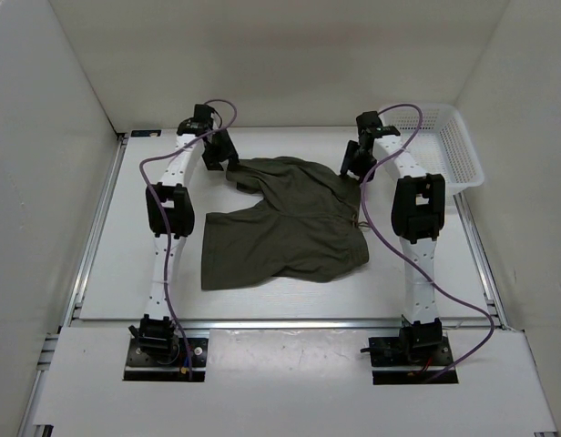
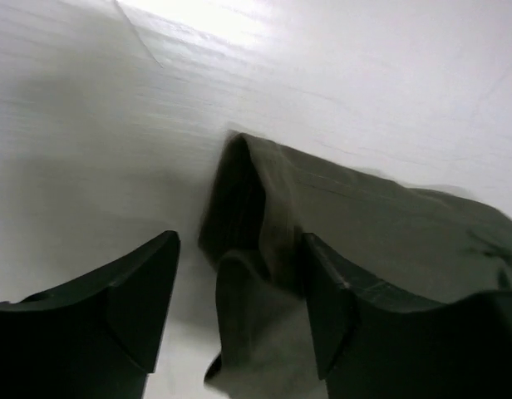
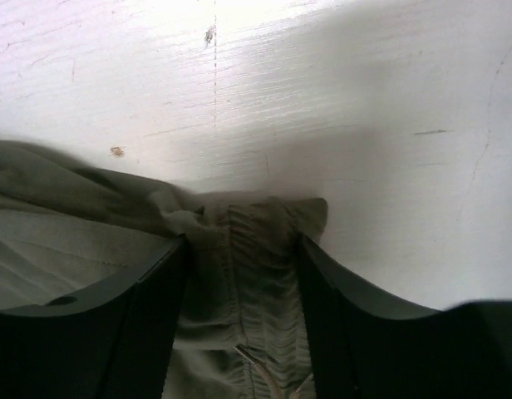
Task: Fold and stack the shorts
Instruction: Flatten the shorts out
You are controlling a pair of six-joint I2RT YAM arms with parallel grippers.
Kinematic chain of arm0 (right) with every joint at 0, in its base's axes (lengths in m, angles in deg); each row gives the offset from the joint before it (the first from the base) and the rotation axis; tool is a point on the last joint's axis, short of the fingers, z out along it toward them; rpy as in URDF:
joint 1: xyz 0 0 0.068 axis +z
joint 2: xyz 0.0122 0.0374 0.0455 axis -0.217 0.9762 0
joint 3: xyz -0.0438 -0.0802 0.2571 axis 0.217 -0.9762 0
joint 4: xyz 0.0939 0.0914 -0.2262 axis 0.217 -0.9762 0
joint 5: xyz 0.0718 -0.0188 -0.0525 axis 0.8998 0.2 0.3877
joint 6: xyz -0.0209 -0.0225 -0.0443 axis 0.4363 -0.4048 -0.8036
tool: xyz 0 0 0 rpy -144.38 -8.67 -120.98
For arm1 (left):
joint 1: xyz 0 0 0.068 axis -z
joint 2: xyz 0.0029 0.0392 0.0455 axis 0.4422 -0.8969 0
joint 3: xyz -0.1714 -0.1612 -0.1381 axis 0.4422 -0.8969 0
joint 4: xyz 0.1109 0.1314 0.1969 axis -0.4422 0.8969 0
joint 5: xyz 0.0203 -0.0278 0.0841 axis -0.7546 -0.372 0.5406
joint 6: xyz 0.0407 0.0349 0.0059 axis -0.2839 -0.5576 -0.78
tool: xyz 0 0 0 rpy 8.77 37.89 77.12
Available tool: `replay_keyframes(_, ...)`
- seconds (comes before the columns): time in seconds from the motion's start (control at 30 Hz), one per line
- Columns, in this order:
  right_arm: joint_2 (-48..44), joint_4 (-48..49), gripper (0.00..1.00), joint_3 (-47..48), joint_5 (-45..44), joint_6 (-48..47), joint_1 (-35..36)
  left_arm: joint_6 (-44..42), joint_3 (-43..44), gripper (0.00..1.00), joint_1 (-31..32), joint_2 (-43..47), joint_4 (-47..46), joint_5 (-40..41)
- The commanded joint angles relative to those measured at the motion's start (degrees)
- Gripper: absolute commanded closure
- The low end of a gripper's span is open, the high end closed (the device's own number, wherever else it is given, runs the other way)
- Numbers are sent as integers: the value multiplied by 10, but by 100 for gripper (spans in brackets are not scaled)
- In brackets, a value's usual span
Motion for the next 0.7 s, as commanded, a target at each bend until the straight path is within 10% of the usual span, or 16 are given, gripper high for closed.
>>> replay_keyframes(0.0,10,-6,42,25,-1,-2,-2,4,15,30,13,-1,-22,-36)
replay_keyframes(0.17,-2,-6,93,13,5,3,-2,22,22,90,20,18,-35,-50)
replay_keyframes(0.67,-225,85,100,-181,-11,8,3,-28,-241,90,-9,316,-41,12)
